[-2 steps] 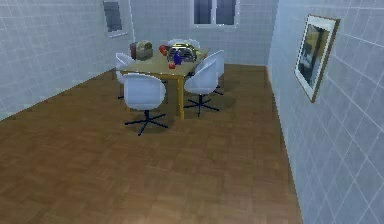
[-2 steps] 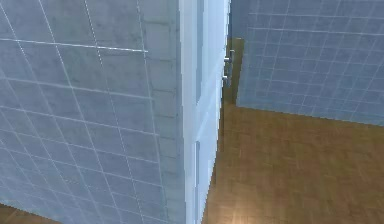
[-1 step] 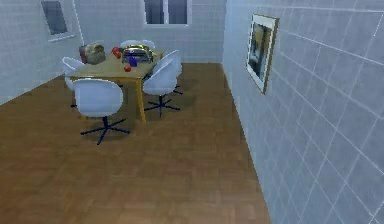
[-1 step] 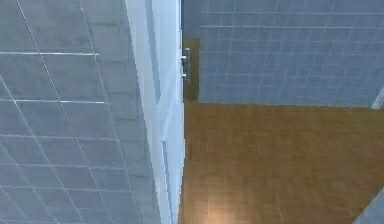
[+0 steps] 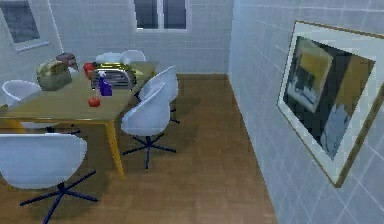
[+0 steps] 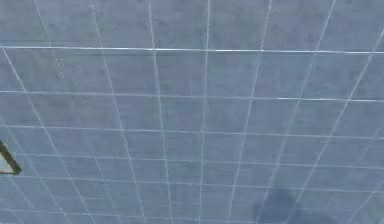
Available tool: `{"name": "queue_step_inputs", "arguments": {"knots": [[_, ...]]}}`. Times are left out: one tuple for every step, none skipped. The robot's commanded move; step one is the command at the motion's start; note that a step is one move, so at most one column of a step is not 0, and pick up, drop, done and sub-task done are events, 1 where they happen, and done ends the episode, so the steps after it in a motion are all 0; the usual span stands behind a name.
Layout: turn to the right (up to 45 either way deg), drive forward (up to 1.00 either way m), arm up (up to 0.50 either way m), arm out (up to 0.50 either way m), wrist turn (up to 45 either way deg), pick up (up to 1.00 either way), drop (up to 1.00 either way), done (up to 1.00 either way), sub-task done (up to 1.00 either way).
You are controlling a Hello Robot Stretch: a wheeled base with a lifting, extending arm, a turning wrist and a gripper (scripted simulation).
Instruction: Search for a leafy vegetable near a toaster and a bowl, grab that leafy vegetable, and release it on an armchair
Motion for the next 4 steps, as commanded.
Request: {"name": "queue_step_inputs", "arguments": {"knots": [[0.0, 1.0, 0.0, 0.0, 0.0, 0.0, 0.0, 0.0, 0.0], [0.0, 0.4, 0.0, 0.0, 0.0, 0.0, 0.0, 0.0, 0.0], [-45.0, 0.0, 0.0, 0.0, 0.0, 0.0, 0.0, 0.0, 0.0], [-45.0, 0.0, 0.0, 0.0, 0.0, 0.0, 0.0, 0.0, 0.0]]}}
